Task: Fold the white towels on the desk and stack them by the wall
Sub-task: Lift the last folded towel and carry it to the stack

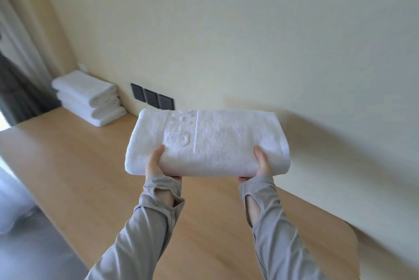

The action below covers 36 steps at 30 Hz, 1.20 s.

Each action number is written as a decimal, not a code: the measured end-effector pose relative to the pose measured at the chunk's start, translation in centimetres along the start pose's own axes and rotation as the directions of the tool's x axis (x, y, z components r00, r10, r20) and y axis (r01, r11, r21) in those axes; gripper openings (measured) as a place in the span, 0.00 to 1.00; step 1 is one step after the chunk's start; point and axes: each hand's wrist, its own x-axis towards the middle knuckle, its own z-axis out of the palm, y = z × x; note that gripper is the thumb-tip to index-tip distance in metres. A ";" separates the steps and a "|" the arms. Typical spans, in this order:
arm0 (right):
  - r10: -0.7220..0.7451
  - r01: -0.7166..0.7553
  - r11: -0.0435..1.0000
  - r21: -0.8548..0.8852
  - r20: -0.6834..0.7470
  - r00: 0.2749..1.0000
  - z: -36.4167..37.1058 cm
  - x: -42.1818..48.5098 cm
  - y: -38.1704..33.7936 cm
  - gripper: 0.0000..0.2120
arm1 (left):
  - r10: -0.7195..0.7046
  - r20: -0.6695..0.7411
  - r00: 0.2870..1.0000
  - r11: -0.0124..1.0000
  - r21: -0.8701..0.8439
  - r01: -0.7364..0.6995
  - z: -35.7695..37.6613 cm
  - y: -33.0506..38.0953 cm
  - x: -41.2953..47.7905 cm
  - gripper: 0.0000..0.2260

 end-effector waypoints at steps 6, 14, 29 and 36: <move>0.104 -0.088 0.989 -0.117 0.143 0.984 9.5 -3.5 6.7 0.11 | 0.106 -0.043 0.993 0.977 -0.183 -0.112 -3.1 10.7 -1.4 0.28; 0.229 -0.167 0.957 -0.238 0.260 0.938 21.2 -9.7 19.9 0.14 | 0.262 -0.053 0.964 0.914 -0.308 -0.266 -9.7 26.7 -2.3 0.25; 0.460 -0.285 0.864 -0.416 0.420 0.782 37.0 -19.0 42.7 0.12 | 0.437 -0.191 0.879 0.793 -0.380 -0.477 -21.1 50.9 -0.4 0.23; 0.538 -0.346 0.826 -0.445 0.439 0.720 44.0 -17.5 50.4 0.15 | 0.483 -0.268 0.834 0.740 -0.385 -0.552 -21.7 58.7 4.5 0.25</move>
